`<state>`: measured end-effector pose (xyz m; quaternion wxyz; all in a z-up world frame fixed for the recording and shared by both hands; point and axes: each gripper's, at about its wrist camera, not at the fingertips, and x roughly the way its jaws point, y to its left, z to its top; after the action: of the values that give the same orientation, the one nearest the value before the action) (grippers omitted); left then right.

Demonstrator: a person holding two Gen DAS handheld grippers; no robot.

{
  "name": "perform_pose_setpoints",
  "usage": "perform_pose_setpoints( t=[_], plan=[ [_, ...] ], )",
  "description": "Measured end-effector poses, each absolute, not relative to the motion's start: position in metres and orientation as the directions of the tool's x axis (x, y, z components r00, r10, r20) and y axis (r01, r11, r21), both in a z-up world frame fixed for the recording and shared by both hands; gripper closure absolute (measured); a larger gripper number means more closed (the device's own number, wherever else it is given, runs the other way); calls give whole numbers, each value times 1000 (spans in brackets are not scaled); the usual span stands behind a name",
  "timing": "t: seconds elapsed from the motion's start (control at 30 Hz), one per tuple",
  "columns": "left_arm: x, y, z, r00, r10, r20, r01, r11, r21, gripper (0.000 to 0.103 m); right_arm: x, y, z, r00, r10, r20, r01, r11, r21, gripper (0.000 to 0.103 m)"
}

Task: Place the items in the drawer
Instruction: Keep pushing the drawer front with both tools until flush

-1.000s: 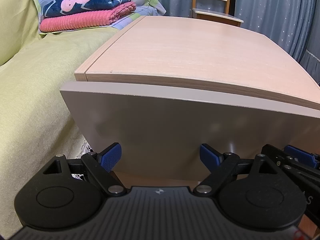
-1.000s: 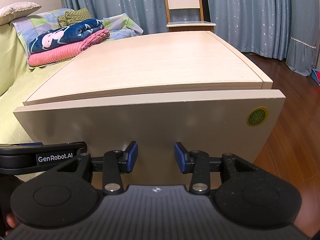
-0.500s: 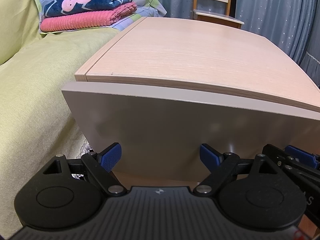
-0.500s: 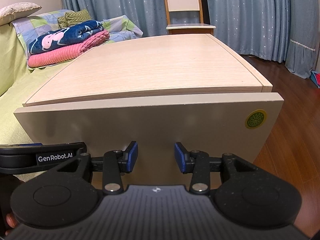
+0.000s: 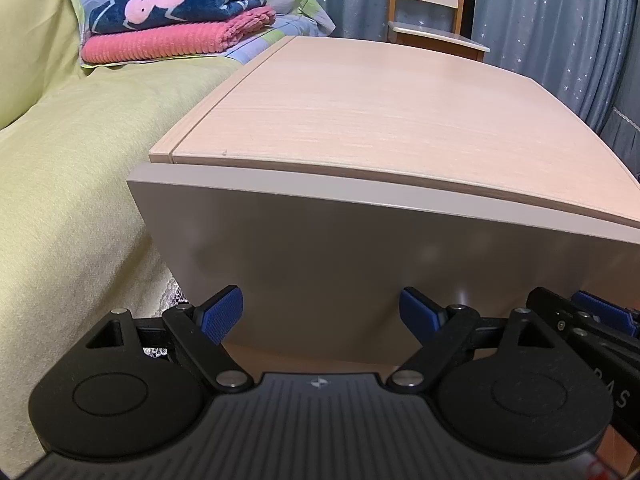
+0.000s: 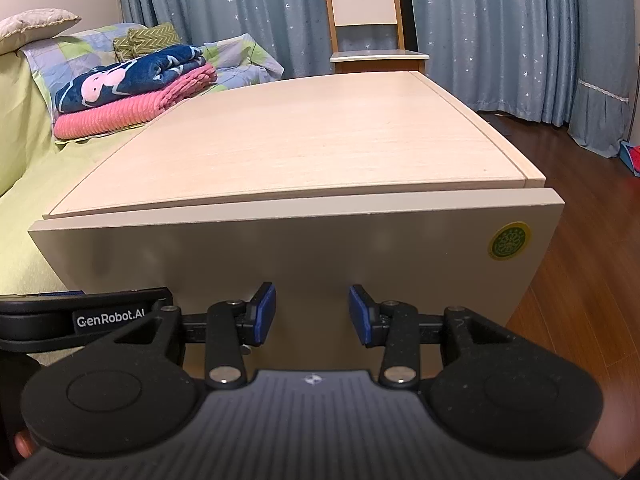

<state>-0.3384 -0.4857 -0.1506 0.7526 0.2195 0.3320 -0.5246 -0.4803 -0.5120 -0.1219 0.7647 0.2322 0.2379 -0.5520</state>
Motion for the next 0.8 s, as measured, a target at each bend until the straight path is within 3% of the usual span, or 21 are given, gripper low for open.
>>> perform_pose_setpoints(
  t=[0.8],
  plan=[
    [-335,-491,-151,218,-643,-734,938,346,-25,15,-477,-518,-121,263,-738,-621,961,258,101,67]
  ],
)
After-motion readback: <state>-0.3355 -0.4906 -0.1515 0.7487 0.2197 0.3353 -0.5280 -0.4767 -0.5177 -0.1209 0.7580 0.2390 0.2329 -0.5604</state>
